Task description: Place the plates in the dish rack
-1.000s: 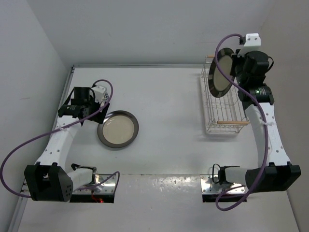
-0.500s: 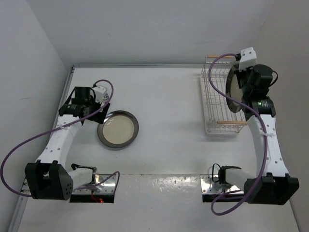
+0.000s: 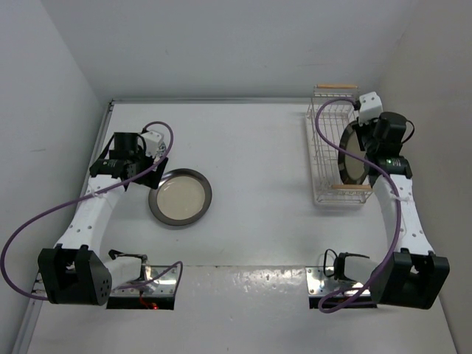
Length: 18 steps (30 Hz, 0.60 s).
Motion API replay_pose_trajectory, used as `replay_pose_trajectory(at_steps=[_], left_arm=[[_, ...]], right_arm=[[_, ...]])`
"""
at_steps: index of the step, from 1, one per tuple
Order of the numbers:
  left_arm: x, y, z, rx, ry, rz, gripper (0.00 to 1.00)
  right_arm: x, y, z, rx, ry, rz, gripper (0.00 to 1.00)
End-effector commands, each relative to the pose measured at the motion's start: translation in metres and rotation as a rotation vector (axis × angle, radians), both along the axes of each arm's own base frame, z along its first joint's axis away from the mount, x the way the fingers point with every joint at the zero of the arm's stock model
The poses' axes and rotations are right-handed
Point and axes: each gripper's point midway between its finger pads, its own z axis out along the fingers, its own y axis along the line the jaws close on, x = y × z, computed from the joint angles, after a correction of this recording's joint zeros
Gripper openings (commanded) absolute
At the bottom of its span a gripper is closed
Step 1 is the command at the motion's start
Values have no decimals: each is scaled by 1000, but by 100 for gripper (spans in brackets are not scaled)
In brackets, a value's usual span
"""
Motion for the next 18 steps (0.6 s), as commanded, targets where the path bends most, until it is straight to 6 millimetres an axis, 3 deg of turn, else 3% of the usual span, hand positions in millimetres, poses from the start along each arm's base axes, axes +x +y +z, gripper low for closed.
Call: replay_pose_trajectory(at_steps=[1, 11, 18], left_arm=[[7, -3, 11, -1, -48, -11, 97], [7, -3, 9, -1, -39, -11, 97], [7, -3, 9, -1, -39, -11, 97]], right_arm=[[16, -6, 76, -98, -260, 16, 0], [21, -16, 109, -140, -324, -29, 0], [20, -20, 101, -175, -311, -39, 0]])
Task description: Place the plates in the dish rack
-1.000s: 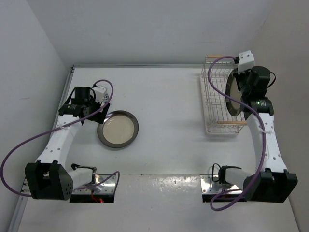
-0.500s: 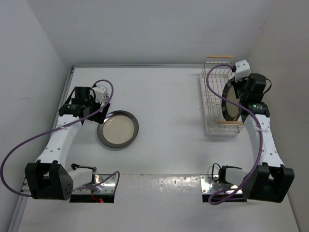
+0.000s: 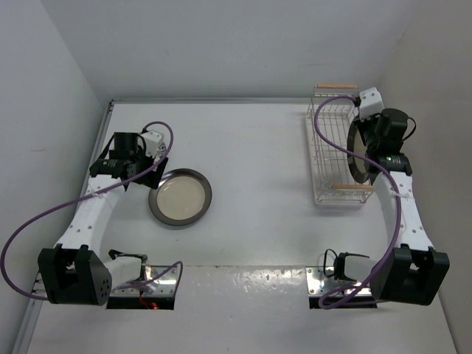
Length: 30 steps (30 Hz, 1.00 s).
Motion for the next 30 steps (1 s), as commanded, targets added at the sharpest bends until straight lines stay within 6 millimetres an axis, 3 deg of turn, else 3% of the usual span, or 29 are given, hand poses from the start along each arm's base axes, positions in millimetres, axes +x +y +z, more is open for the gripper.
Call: replay_pose_trajectory(at_steps=[1, 5, 18, 23, 24, 25, 27, 28, 30], left_arm=[[7, -3, 9, -1, -39, -11, 97], [7, -3, 9, -1, -39, -11, 97], [7, -1, 9, 12, -39, -12, 97], [6, 0, 6, 19, -30, -19, 97], [4, -2, 2, 17, -21, -37, 99], [5, -4, -2, 8, -8, -45, 99], [4, -10, -15, 1, 32, -95, 99], [5, -9, -18, 6, 46, -102, 99], [4, -11, -35, 10, 111, -132, 99]], right_arm=[[10, -9, 85, -92, -264, -18, 0], [10, -5, 80, -68, -259, -3, 0], [2, -6, 13, -56, -134, 10, 0], [-2, -10, 0, -10, -128, -9, 0], [-3, -14, -2, -7, -127, -27, 4], [-3, -15, -2, 11, -133, -40, 17], [-3, -17, -5, 19, -131, -48, 26], [-3, -18, -4, 20, -134, -50, 41], [-2, -17, -2, 22, -138, -45, 52]])
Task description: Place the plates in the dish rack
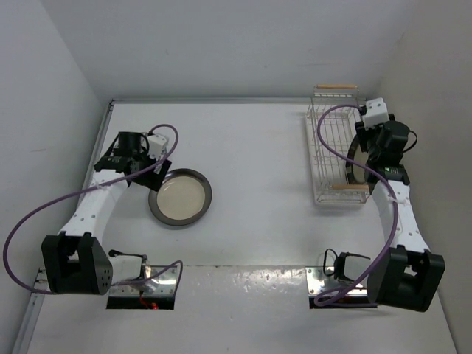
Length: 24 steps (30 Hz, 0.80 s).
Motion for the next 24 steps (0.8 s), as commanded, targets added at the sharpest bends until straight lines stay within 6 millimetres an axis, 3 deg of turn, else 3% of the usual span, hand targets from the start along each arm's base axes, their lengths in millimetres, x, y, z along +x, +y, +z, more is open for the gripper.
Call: replay_pose_trajectory(at_steps=[1, 4, 7, 11, 14, 18, 20, 21, 24], left_arm=[[0, -10, -27, -9, 91, -88, 99], [-5, -4, -47, -25, 175, -81, 99], [-8, 5, -66, -68, 250, -55, 99], [-20, 12, -89, -96, 358, -55, 99], [-26, 11, -113, -131, 443, -61, 93], [-23, 9, -131, -200, 504, -51, 86], [-21, 8, -143, -239, 544, -48, 81], [-16, 0, -142, -283, 543, -64, 75], [-17, -18, -148, -394, 609, -113, 68]], right_arm=[[8, 0, 27, 4, -100, 8, 56], [10, 4, 34, 25, -106, 26, 70], [10, 13, 58, 40, -153, 61, 80], [5, 28, 88, 54, -210, 99, 84], [-1, 48, 105, 81, -244, 143, 85], [-9, 89, 103, 162, -224, 245, 86], [-17, 100, 102, 185, -221, 269, 86], [-20, 121, 98, 206, -210, 326, 86], [-30, 148, 86, 269, -171, 383, 86]])
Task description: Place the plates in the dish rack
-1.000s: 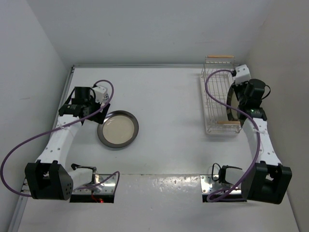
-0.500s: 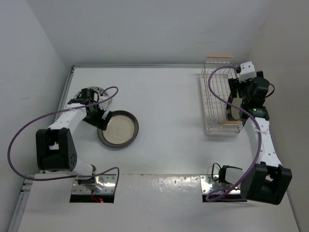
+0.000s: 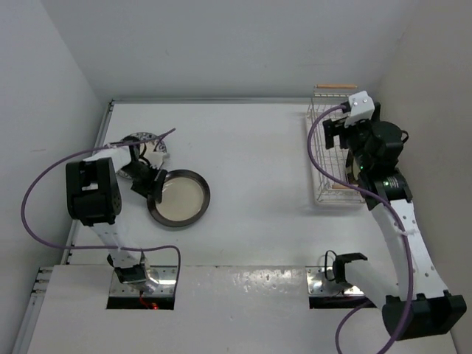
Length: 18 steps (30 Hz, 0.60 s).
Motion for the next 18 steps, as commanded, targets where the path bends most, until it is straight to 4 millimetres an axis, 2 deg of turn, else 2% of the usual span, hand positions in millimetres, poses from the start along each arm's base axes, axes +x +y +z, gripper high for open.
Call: replay_pose_trajectory(at_steps=[1, 3, 4, 5, 6, 7, 8, 9, 10, 11, 13, 14, 16, 17, 18], left_arm=[[-5, -29, -14, -204, 84, -49, 61], [-5, -42, -9, -273, 101, -90, 50], [-4, -44, -8, -288, 98, -89, 38], [-3, -46, -4, -300, 95, -97, 29], [2, -47, -1, -308, 80, -99, 15], [0, -47, -1, -310, 88, -98, 0], [4, -48, 2, -318, 80, -89, 0], [7, -49, 10, -325, 63, -91, 0], [10, -51, 16, -332, 53, -93, 0], [12, -52, 22, -340, 42, -94, 0], [21, -56, 47, -347, -13, -123, 0], [24, -59, 58, -342, -39, -137, 0], [31, -69, 96, -319, -150, -223, 0], [31, -78, 112, -339, -198, -262, 0], [30, -86, 126, -345, -240, -303, 0]], right_arm=[[-13, 42, -13, 114, 56, 111, 86], [-20, 61, -25, 136, 94, 160, 86], [-25, 82, -37, 170, 132, 208, 86], [-28, 90, -49, 178, 160, 224, 86], [-29, 95, -56, 179, 174, 229, 86], [-37, 117, -71, 209, 221, 280, 86], [-38, 125, -87, 223, 268, 288, 85], [-47, 143, -97, 236, 301, 329, 85], [-47, 144, -108, 249, 330, 321, 85], [-50, 162, -120, 274, 372, 361, 85], [-64, 194, -129, 317, 417, 484, 85], [-69, 212, -143, 346, 481, 523, 85], [-85, 244, -144, 382, 528, 675, 87], [-86, 262, -155, 422, 585, 699, 87], [-81, 275, -144, 447, 549, 743, 87]])
